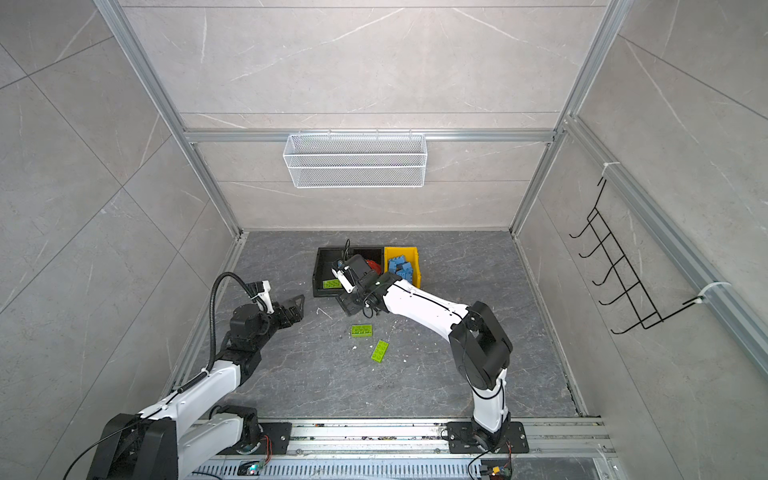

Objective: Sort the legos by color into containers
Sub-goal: 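Lift the lime-green brick and carry it over the black compartment, then open the right gripper to drop the lime-green brick into the black compartment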

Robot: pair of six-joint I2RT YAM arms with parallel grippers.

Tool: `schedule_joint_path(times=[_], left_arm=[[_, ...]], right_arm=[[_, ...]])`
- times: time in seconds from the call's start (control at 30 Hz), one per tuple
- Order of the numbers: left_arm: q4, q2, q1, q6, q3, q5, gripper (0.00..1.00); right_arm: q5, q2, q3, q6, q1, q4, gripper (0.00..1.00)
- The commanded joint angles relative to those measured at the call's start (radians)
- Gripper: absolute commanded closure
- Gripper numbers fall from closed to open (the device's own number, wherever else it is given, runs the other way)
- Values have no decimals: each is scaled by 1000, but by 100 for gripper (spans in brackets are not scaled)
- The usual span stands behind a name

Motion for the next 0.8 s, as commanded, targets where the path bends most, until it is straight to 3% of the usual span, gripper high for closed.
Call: schedule_joint_path(times=[0.0,0.77], left_arm=[[16,-16,-1,20,28,-14,1],[4,-40,-1,23,24,-28,1]], right_arm=[[6,70,72,26,-9,81,35],[13,442,503,31,-76,124,31]])
